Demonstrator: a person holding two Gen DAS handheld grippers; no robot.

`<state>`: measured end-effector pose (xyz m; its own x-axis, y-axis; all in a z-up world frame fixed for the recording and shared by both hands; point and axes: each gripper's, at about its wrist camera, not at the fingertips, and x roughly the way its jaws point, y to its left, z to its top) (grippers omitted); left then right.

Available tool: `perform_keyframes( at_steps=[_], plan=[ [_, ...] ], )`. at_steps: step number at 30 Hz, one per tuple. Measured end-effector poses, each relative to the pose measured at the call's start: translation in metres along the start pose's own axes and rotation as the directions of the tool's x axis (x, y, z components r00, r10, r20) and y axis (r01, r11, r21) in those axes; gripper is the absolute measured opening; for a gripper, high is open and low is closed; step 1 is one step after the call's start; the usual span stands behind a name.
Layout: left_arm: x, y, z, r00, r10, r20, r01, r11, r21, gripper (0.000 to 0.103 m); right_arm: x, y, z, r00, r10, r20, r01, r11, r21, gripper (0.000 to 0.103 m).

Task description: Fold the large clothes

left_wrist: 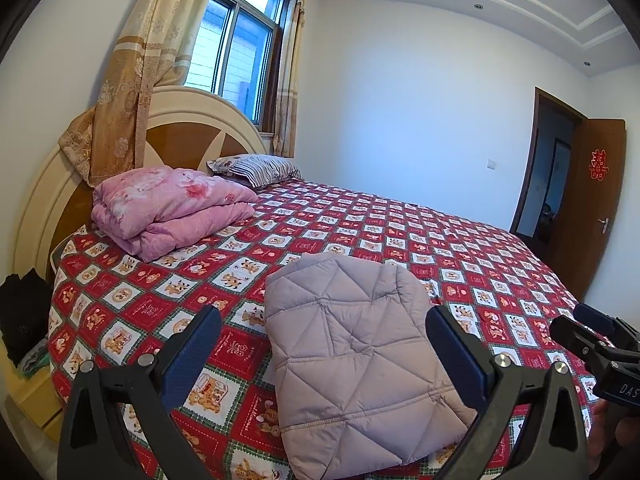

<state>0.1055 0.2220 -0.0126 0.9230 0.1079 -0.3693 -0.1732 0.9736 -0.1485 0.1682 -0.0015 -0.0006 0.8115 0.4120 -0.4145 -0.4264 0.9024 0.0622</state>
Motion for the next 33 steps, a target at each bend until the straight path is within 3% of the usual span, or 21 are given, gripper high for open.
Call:
perform_keyframes(
  at_steps=[33],
  plan=[
    [0.0045, 0.0033, 0.0010, 0.999, 0.034, 0.004, -0.034, 0.999, 0.037, 0.102, 0.0004, -0.0018, -0.0017, 1.000, -0.002, 0.005, 0.002, 1.000, -0.001, 0.097]
  ],
)
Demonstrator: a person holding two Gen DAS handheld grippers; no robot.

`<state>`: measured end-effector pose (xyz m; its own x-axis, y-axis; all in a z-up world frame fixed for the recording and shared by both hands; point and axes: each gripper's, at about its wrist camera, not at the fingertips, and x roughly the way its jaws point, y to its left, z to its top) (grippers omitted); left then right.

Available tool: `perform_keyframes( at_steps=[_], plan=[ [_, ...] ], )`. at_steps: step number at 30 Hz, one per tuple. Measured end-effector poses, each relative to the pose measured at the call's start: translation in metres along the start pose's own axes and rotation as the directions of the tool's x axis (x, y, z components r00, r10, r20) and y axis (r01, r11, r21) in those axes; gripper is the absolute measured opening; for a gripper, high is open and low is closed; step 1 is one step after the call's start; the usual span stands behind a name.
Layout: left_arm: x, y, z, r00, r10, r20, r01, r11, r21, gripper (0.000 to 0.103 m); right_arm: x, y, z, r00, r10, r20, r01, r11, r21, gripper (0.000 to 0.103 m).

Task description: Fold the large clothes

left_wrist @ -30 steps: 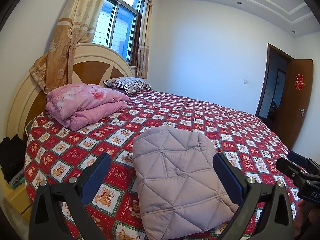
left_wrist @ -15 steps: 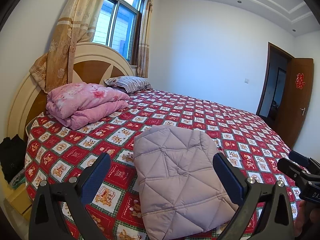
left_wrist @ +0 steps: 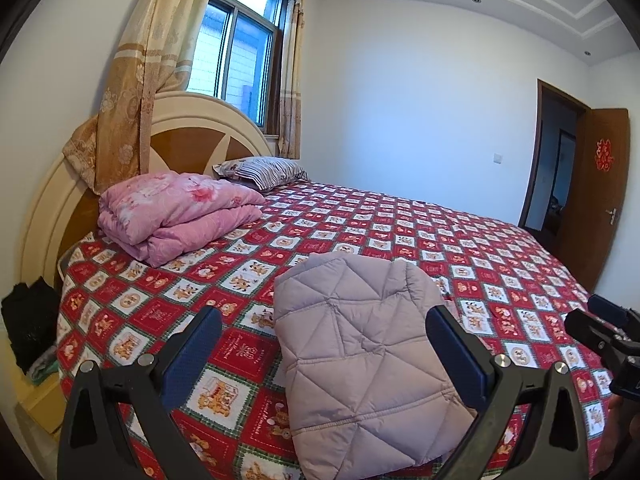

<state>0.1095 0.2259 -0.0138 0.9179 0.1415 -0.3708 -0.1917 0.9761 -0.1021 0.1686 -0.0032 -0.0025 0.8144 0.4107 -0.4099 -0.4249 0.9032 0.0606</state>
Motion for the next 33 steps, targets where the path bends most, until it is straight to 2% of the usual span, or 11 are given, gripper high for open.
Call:
perform_keyframes(
  at_steps=[11, 17, 24, 27, 33],
  plan=[
    [0.006, 0.000, -0.002, 0.999, -0.024, -0.028, 0.024, 1.000, 0.007, 0.102, -0.002, -0.001, 0.000, 1.000, -0.005, 0.009, 0.005, 1.000, -0.002, 0.100],
    [0.007, -0.006, -0.003, 1.000, 0.006, -0.021, -0.005, 0.999, 0.038, 0.102, -0.002, -0.002, -0.001, 1.000, -0.003, 0.004, 0.003, 1.000, 0.001, 0.100],
    [0.012, -0.007, -0.005, 0.999, 0.010, -0.037, -0.009, 0.999, 0.032, 0.102, 0.000, 0.001, -0.005, 1.000, 0.000, -0.006, 0.000, 1.000, -0.001, 0.100],
    [0.013, -0.006, -0.007, 0.999, -0.009, -0.033, 0.010, 1.000, 0.030, 0.102, 0.002, 0.001, -0.007, 1.000, 0.000, -0.014, 0.000, 1.000, 0.000, 0.100],
    [0.016, -0.005, -0.011, 1.000, 0.006, -0.026, -0.005, 0.999, 0.038, 0.102, 0.002, 0.000, -0.009, 1.000, 0.000, -0.018, 0.000, 1.000, 0.002, 0.100]
  ],
)
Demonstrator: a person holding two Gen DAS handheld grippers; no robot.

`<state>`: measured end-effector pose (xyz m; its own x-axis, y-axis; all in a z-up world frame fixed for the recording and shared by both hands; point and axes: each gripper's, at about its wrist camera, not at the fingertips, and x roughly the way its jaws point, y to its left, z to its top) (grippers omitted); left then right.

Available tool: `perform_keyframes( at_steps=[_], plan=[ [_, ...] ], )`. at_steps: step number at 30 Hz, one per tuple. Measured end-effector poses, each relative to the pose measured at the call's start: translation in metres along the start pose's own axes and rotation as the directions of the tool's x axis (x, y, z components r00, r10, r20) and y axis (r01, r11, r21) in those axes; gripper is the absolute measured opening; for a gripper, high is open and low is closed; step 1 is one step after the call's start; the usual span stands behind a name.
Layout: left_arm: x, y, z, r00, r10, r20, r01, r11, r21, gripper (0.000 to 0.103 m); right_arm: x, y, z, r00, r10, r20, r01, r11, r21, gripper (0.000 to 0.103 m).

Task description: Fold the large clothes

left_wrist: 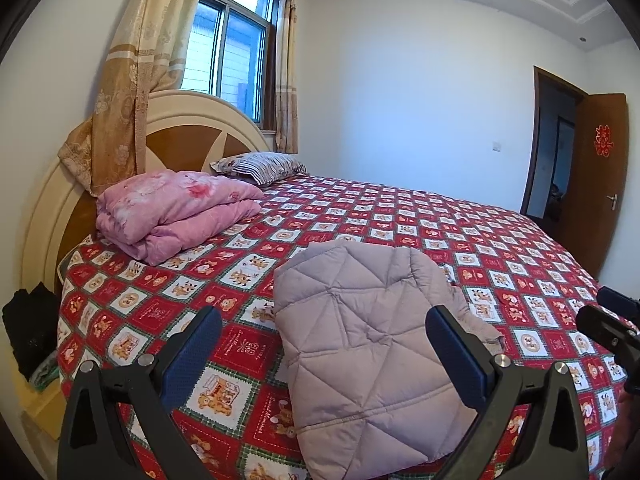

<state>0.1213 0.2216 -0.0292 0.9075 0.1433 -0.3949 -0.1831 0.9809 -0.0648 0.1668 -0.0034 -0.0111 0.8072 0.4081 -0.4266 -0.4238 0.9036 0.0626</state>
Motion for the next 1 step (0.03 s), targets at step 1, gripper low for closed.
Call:
perform_keyframes(
  at_steps=[1],
  plan=[
    [0.0009, -0.0001, -0.0001, 1.000, -0.007, -0.003, 0.007, 1.000, 0.000, 0.102, 0.0003, 0.0000, -0.0004, 1.000, 0.000, 0.000, 0.000, 1.000, 0.001, 0.100]
  ],
)
